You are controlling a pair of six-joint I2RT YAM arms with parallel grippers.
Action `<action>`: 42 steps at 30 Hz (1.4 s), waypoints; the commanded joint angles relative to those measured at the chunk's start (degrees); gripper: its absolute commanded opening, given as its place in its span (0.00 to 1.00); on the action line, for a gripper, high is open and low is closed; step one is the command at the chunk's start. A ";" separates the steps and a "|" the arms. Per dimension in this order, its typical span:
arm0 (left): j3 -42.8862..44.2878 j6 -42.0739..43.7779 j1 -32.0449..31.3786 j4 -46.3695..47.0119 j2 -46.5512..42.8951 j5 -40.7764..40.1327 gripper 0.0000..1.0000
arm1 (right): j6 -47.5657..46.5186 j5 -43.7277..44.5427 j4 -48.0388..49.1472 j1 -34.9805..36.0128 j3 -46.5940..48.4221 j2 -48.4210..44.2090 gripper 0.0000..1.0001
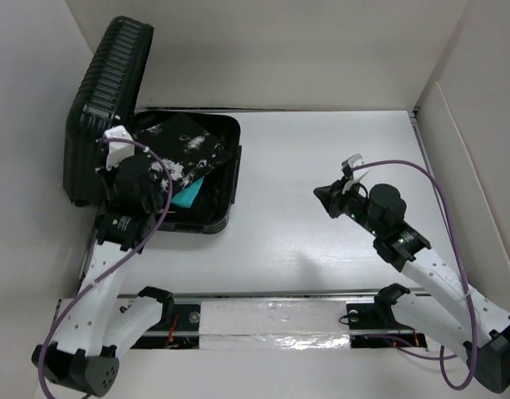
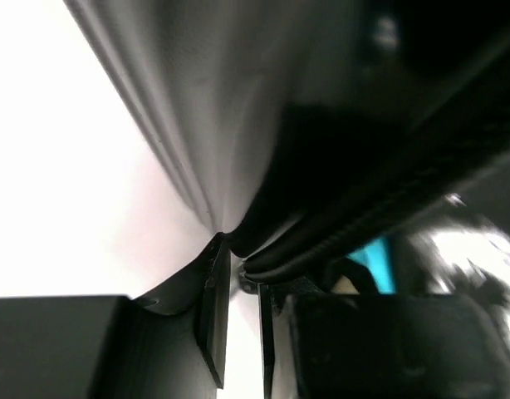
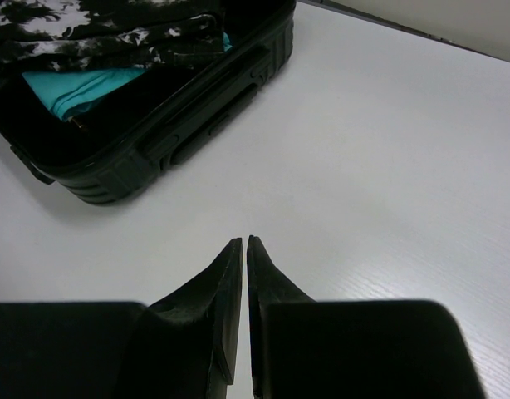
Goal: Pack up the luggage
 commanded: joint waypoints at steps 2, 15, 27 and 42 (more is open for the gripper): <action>1.17 -6.78 -1.30 -2.62 -8.17 33.17 0.02 | -0.67 2.75 1.39 0.68 2.64 -0.75 0.13; 2.24 -9.70 -1.30 -14.32 -11.95 83.25 0.60 | -0.49 6.53 1.13 1.21 2.38 -1.28 0.18; 9.62 -25.34 -1.30 1.84 -6.61 60.54 0.59 | -0.14 8.03 2.44 1.21 1.94 1.45 0.16; 27.81 -34.93 27.58 -0.96 28.55 54.70 0.50 | -1.20 11.72 2.44 3.40 2.64 4.96 0.00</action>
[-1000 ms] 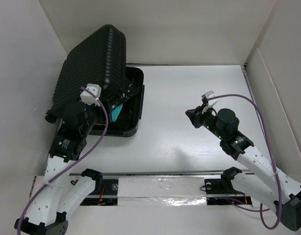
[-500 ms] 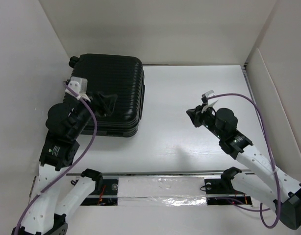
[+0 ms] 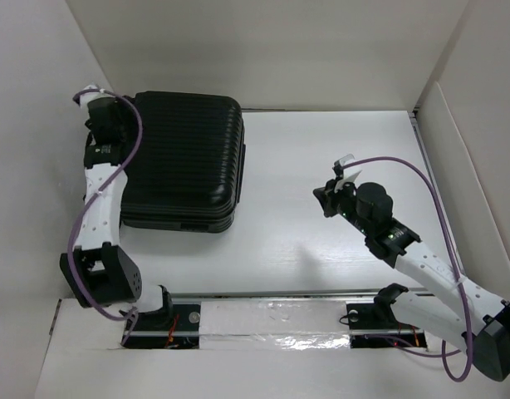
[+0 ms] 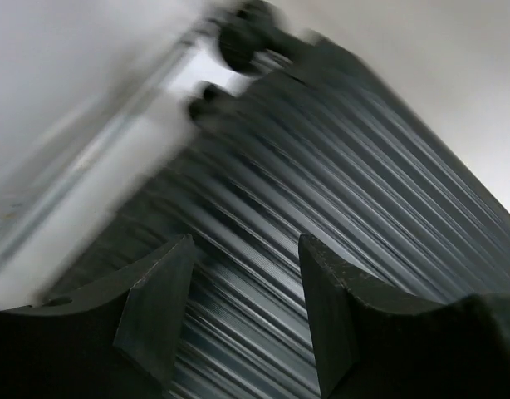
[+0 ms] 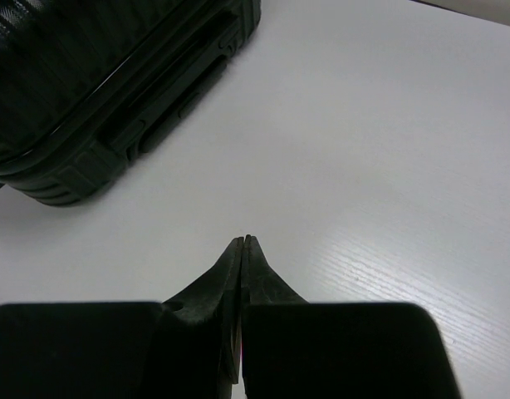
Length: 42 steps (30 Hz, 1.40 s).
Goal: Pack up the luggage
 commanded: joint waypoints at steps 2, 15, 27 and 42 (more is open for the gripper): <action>6.16 -3.65 8.93 1.62 3.19 4.29 0.49 | -1.06 1.78 2.44 0.72 2.73 0.48 0.00; 7.40 -1.46 16.06 -1.72 16.47 -0.27 0.40 | -1.51 2.57 2.27 1.77 3.52 2.15 0.02; 0.63 1.17 16.06 -3.14 21.83 2.87 0.30 | -1.24 4.50 1.83 1.77 2.82 -1.18 0.03; -24.49 -7.43 -0.10 7.58 6.47 15.28 0.25 | 0.34 14.43 -2.92 -0.24 3.44 -4.44 0.13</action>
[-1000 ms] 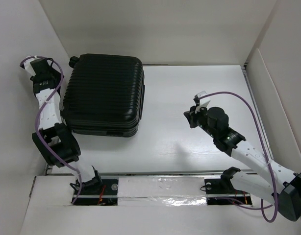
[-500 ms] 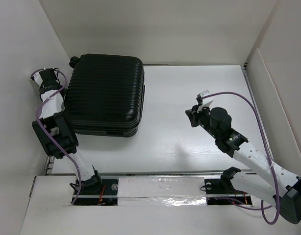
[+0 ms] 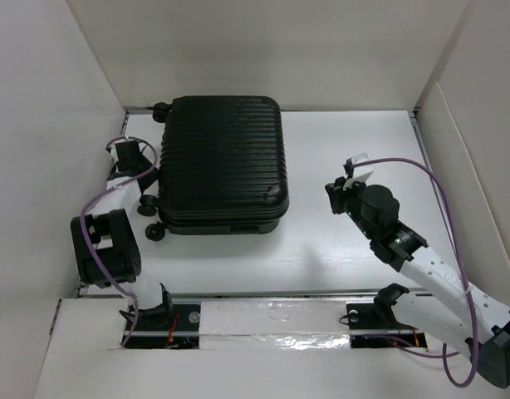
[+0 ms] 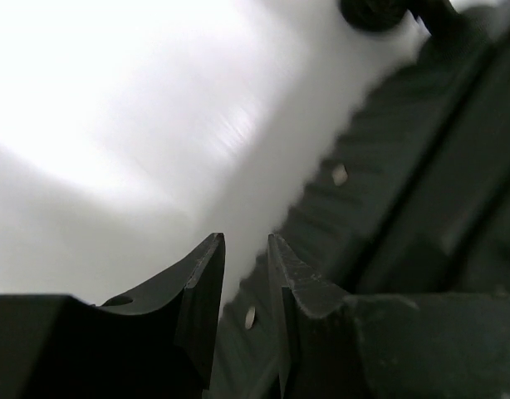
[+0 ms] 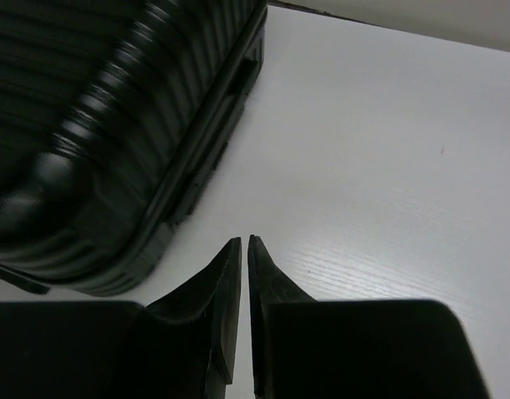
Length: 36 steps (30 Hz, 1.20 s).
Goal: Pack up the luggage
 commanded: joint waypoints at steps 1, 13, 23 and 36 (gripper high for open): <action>-5.79 -3.06 -5.25 -1.70 -8.81 8.66 0.25 | 0.91 3.20 0.05 -1.84 2.52 -0.46 0.15; -29.00 -11.50 -13.77 12.27 -28.96 3.30 0.25 | 3.45 -1.37 0.14 -18.71 10.24 12.80 0.51; -34.37 -11.94 -14.39 22.64 -29.67 4.00 0.25 | 4.34 -11.90 0.06 -24.88 34.93 46.63 0.64; -36.39 -8.95 -41.08 24.15 -28.26 -9.17 0.25 | -5.83 -32.91 -19.18 -14.00 78.39 79.75 0.71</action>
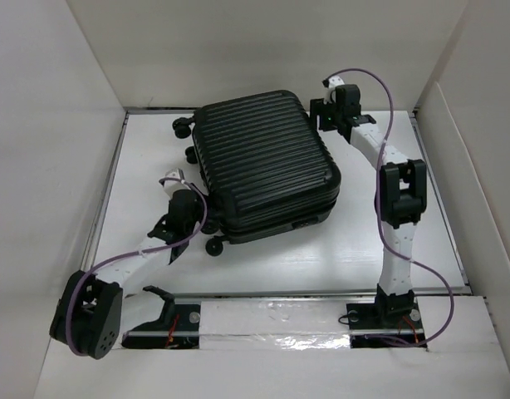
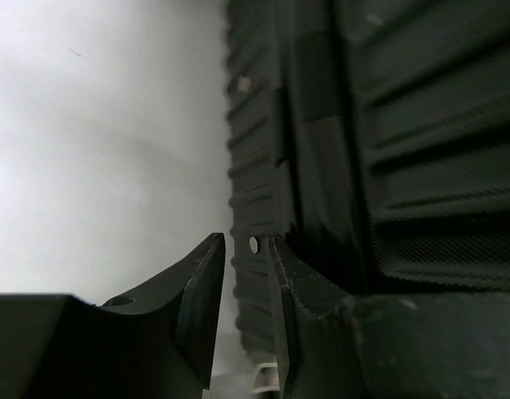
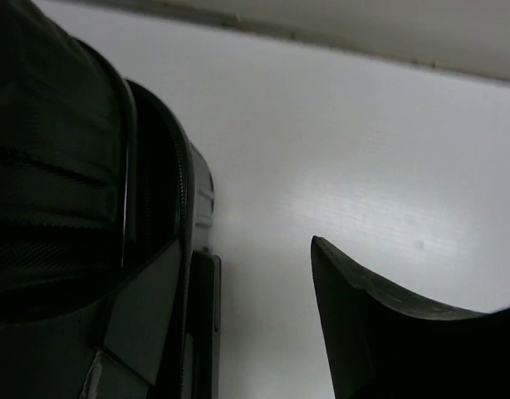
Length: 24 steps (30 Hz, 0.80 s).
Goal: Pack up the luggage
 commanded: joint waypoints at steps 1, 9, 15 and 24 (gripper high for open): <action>-3.14 -0.67 -11.09 0.74 -1.96 0.38 0.25 | -7.46 -12.92 -10.67 10.19 13.63 6.40 0.73; -2.37 -5.33 -29.38 -2.43 -2.16 -6.40 0.25 | -6.54 -10.30 -16.35 12.23 33.01 14.96 0.94; 2.37 -3.49 -30.62 -9.97 -3.99 -8.86 0.58 | -2.66 -12.93 -13.96 6.60 32.38 7.75 1.00; 4.40 -5.33 -31.24 -25.54 -34.12 -26.68 0.59 | -2.75 -13.12 -2.74 0.10 12.83 -11.83 0.92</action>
